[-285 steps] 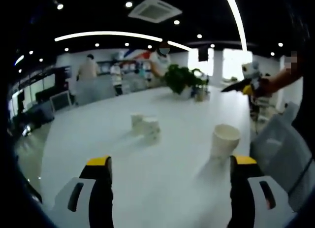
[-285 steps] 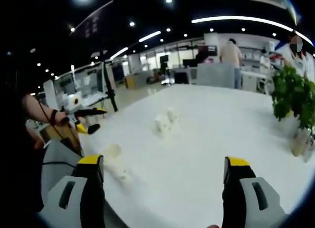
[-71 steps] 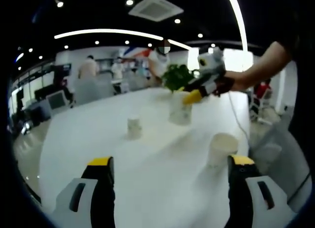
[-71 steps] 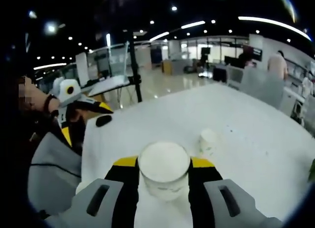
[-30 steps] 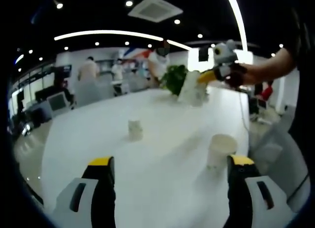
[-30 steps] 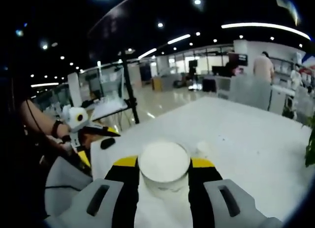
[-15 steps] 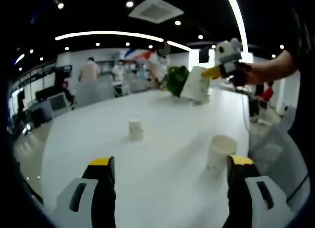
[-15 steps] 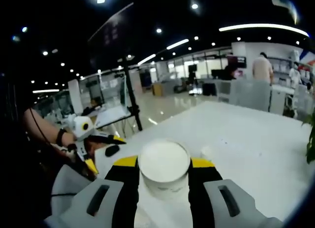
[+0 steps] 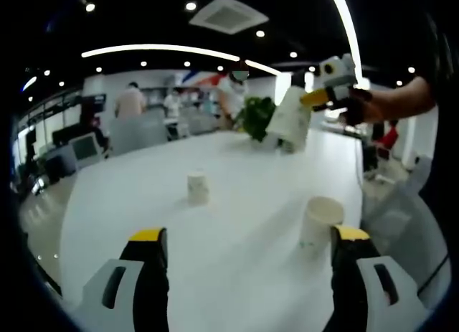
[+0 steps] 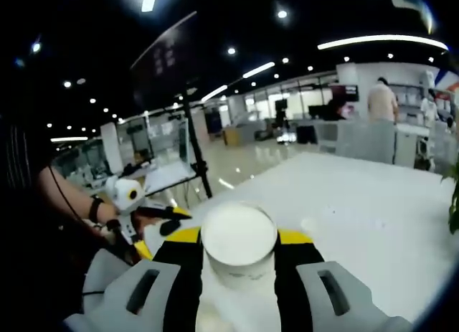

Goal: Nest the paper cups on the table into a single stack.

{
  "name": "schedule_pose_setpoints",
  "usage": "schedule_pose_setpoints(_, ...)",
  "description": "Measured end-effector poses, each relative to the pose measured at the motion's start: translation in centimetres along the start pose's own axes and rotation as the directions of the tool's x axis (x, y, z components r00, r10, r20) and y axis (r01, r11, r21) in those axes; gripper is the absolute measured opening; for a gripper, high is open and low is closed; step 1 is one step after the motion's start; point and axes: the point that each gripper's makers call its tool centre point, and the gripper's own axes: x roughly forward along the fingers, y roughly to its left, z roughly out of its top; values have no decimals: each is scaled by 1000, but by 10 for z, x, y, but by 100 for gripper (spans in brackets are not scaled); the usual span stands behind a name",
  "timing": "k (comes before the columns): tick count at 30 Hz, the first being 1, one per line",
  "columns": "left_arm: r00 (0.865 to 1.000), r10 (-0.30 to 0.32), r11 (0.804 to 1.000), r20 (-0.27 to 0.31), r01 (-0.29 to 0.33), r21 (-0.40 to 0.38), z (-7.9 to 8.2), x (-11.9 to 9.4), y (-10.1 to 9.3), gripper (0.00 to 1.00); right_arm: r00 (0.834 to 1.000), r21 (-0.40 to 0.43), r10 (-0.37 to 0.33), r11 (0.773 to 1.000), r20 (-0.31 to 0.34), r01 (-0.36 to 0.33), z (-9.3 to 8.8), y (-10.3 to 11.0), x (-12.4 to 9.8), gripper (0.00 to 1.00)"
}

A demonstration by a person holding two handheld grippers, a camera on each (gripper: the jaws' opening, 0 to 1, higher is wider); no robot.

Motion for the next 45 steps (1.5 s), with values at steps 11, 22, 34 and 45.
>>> schedule_pose_setpoints(11,1000,-8,1000,-1,8,2,1,2,-4,92,999,62,-18,998,35,15,0,0,-8,35)
schedule_pose_setpoints(22,1000,-7,1000,-2,7,-4,-1,0,-4,92,997,97,-36,995,65,30,4,2,-15,35)
schedule_pose_setpoints(34,1000,-9,1000,5,9,-5,1,0,-5,92,994,135,-49,990,96,35,9,4,-21,35)
schedule_pose_setpoints(45,1000,-6,1000,2,6,-14,-2,-5,-5,92,994,144,-33,989,106,17,11,15,-23,35)
